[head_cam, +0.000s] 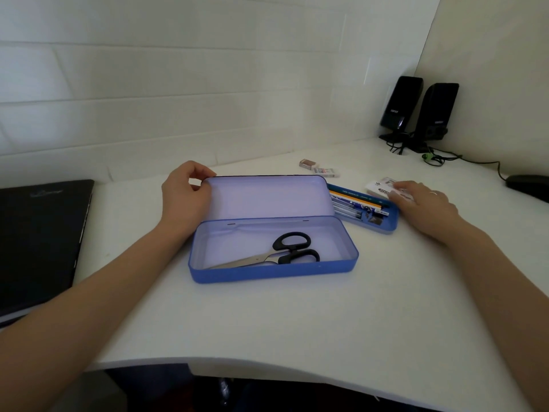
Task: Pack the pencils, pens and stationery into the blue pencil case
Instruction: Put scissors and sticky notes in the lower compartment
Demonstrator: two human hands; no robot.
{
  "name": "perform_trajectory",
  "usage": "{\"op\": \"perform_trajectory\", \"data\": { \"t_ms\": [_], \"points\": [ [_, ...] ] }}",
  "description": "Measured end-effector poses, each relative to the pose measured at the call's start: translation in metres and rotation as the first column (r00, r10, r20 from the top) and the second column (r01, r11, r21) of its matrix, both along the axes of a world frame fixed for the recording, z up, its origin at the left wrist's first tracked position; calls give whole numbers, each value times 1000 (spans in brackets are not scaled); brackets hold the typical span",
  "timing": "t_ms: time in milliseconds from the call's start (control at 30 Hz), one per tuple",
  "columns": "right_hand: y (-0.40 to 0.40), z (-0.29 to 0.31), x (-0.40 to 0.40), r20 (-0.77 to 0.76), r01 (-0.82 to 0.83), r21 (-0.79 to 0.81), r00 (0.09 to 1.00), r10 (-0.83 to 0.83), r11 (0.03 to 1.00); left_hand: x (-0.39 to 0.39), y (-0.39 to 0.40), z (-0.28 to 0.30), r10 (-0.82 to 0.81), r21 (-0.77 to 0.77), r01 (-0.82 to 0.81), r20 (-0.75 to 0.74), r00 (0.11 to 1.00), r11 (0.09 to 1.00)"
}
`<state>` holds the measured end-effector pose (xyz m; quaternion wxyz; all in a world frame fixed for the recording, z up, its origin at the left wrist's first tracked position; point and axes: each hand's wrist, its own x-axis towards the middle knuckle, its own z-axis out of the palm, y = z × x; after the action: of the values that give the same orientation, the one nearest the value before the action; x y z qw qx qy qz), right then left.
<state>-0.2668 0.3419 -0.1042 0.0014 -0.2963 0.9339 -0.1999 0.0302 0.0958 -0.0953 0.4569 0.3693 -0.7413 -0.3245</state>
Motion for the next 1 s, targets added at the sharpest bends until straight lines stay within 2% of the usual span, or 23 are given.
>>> {"op": "perform_trajectory", "data": {
  "t_ms": [200, 333, 400, 667, 833, 1000],
  "points": [
    [1, 5, 3, 30, 28, -43, 999, -27, 999, 1, 0, 0, 1, -3, -1, -1, 1000, 1000],
    [4, 10, 9, 97, 18, -258, 995, 7, 966, 0, -1, 0, 0, -2, 0, 6, 1000, 1000],
    [6, 13, 12, 82, 10, -371, 996, 22, 929, 0, -1, 0, -3, -6, 3, 1, 1000, 1000],
    [1, 16, 12, 106, 109, -643, 993, -53, 758, 0, -1, 0, -1, -7, 0, -7, 1000, 1000],
    [-4, 20, 23, 66, 52, -730, 998, -6, 682, 1, -1, -1, -6, -7, 6, -3, 1000, 1000],
    [-12, 28, 46, -72, -98, -749, 995, 66, 656, 0, -2, -1, -8, 1, 8, 11, 1000, 1000]
  ]
}}
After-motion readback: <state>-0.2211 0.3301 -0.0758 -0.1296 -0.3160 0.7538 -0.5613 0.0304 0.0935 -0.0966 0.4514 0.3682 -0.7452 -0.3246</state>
